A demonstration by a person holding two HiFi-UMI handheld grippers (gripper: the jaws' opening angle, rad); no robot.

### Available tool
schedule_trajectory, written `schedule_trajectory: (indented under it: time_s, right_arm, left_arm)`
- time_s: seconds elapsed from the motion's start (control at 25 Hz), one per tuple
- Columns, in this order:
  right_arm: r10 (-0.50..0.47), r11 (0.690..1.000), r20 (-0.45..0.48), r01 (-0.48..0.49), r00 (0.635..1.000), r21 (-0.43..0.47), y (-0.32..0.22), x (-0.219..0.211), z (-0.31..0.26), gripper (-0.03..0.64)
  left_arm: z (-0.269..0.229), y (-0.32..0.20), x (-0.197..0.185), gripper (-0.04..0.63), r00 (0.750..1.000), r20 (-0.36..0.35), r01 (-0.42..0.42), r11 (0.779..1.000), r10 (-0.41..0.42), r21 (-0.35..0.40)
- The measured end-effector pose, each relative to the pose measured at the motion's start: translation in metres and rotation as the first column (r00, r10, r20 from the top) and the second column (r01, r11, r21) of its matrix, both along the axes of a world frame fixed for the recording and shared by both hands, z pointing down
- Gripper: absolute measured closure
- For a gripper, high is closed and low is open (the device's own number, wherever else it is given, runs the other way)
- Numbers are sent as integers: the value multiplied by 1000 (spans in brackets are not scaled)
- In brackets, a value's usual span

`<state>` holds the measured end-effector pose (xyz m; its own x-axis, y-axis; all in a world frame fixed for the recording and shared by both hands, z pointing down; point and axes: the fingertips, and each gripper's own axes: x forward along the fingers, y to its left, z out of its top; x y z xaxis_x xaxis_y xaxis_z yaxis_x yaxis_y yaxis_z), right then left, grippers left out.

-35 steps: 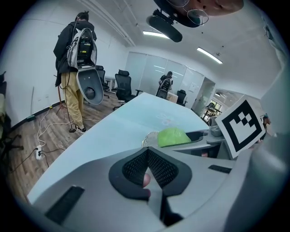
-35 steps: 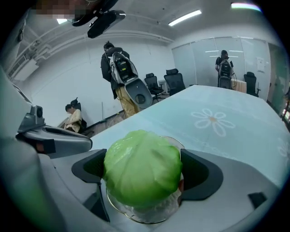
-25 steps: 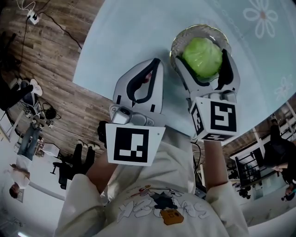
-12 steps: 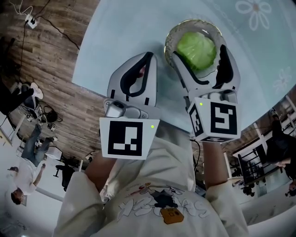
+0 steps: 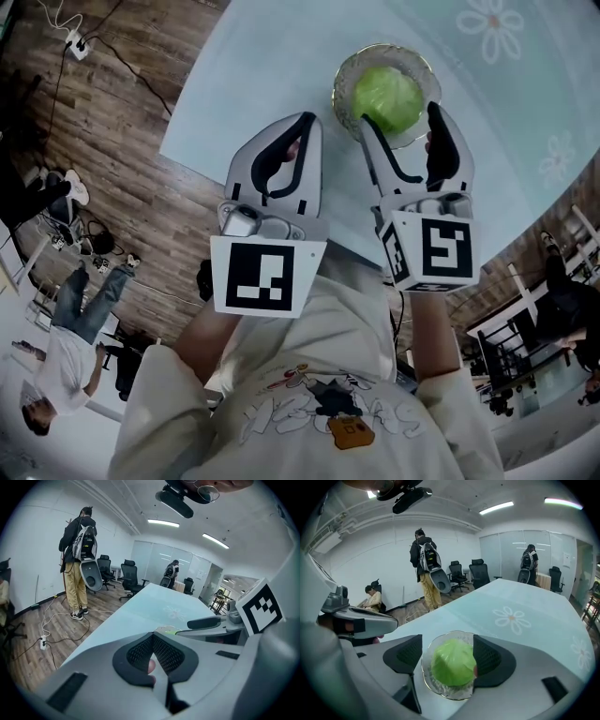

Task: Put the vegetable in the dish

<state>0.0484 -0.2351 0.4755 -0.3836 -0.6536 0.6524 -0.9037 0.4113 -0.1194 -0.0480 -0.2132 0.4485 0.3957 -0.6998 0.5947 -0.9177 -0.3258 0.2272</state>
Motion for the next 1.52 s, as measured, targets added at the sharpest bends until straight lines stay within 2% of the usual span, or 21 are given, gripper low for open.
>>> schedule_trajectory:
  time_s: [0.16,0.28,0.44,0.72,1.16,1.28,1.52]
  right_arm:
    - [-2,1000,37,1,999,22,10,-2,-17,333]
    - [-5,999,46,3,999,42,15,-3,-29,358]
    - [-18,997,60,13,998,82,25,-1,-56,456]
    - [-36,990,61,27,998,141,29,10,-106,549]
    - [-79,965,87,54,993,257,73,8,-178,582]
    - [-79,957,96,48,992,288,87,15,-196,591]
    - [-82,938,138,30,987,345,111,15,-225,594]
  left_arm:
    - [-14,8,0,589,1000,-12,8,1000,-8,14]
    - [-26,14,-1,589,1000,-18,13,1000,-13,25]
    - [-50,28,0,589,1000,-21,23,998,-22,51]
    - [-94,39,8,589,999,-24,41,996,-39,82]
    - [-151,84,16,589,998,-35,61,984,-56,165]
    - [-165,96,26,589,999,-23,36,978,-32,205]
    - [-195,115,27,589,999,-25,51,968,-47,246]
